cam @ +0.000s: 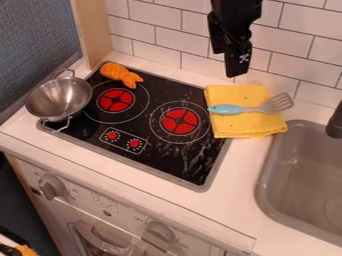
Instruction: Move silver pot in between the two burners
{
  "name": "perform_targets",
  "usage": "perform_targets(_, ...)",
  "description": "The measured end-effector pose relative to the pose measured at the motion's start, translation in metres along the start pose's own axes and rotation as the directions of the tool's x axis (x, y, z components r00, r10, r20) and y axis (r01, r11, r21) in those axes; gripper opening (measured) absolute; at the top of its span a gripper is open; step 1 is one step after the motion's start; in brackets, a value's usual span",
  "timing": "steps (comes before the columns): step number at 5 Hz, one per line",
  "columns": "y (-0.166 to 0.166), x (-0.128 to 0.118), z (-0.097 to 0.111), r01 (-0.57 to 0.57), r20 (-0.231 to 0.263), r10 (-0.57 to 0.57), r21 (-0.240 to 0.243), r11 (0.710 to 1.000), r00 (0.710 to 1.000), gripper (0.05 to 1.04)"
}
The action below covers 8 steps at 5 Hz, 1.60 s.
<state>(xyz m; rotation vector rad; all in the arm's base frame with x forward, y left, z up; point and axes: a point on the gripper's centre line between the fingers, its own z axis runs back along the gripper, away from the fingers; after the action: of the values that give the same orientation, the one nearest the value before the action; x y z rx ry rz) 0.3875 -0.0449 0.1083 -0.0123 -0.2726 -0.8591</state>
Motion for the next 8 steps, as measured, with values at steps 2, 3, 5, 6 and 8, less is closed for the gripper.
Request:
perform_targets(2,-0.009,-0.02,-0.013,-0.089,-0.07,0.088,-0.01,0.996,0.994,0.999)
perform_targets(3,-0.016,-0.036,-0.005,-0.124,-0.099,0.127,0.031,0.992,0.987,0.999)
perform_targets(5,-0.028,-0.087,0.009,-0.269,-0.118,0.312,0.284,0.92,0.943,0.999)
perform_targets(6,-0.018,-0.106,0.014,-0.347,-0.063,0.391,0.346,0.872,0.918,0.999)
perform_targets(8,0.002,-0.143,0.014,-0.484,-0.024,0.525,0.349,0.802,0.851,0.999)
